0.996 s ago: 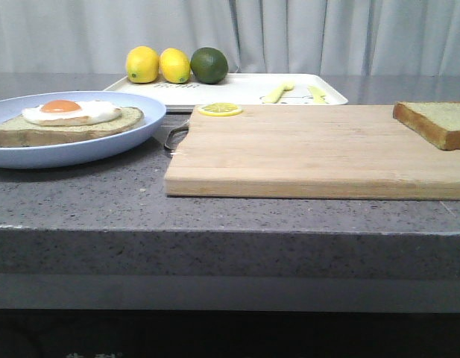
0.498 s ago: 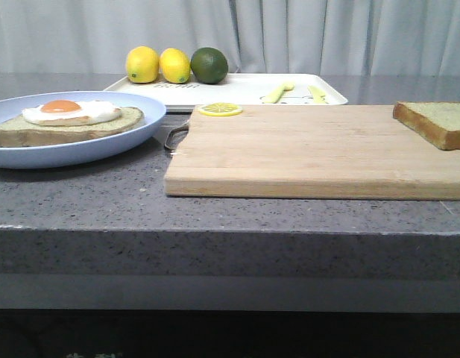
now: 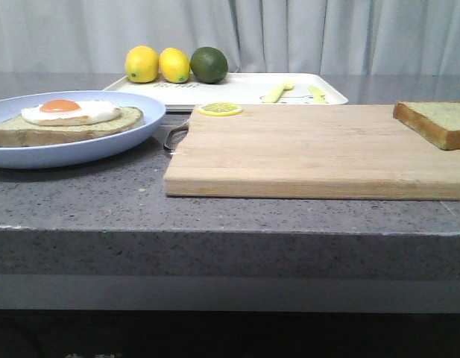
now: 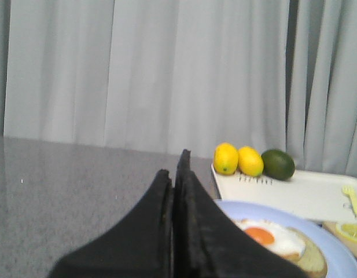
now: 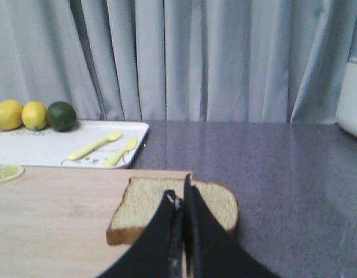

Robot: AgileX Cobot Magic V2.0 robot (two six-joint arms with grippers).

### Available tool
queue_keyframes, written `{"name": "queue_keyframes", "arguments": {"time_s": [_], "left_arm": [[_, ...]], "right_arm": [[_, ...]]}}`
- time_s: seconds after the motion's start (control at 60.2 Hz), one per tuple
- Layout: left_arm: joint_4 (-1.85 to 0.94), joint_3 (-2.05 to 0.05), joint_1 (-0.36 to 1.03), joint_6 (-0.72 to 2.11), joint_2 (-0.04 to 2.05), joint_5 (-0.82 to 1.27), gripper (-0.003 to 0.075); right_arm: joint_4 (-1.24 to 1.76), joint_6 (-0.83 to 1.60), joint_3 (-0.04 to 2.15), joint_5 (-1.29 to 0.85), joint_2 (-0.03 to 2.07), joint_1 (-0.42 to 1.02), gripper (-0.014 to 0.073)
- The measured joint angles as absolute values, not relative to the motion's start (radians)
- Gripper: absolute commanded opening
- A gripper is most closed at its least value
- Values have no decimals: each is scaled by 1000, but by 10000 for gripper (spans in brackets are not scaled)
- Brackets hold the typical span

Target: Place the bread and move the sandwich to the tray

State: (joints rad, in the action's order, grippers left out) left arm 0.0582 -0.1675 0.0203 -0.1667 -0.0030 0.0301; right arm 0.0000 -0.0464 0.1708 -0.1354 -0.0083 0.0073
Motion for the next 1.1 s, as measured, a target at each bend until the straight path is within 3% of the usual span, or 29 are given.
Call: {"name": "queue_keyframes", "arguments": {"time_s": [0.183, 0.465, 0.98, 1.096], "left_arm": [[58, -396, 20, -167, 20, 198, -18], [58, -665, 20, -167, 246, 488, -18], [58, -679, 20, -167, 528, 555, -17], [60, -679, 20, -167, 562, 559, -8]], "right_arm": [[-18, -46, 391, -288, 41, 7, -67], [-20, -46, 646, -550, 275, 7, -67], [-20, -46, 663, -677, 535, 7, -62], [-20, -46, 663, -702, 564, 7, 57]]}}
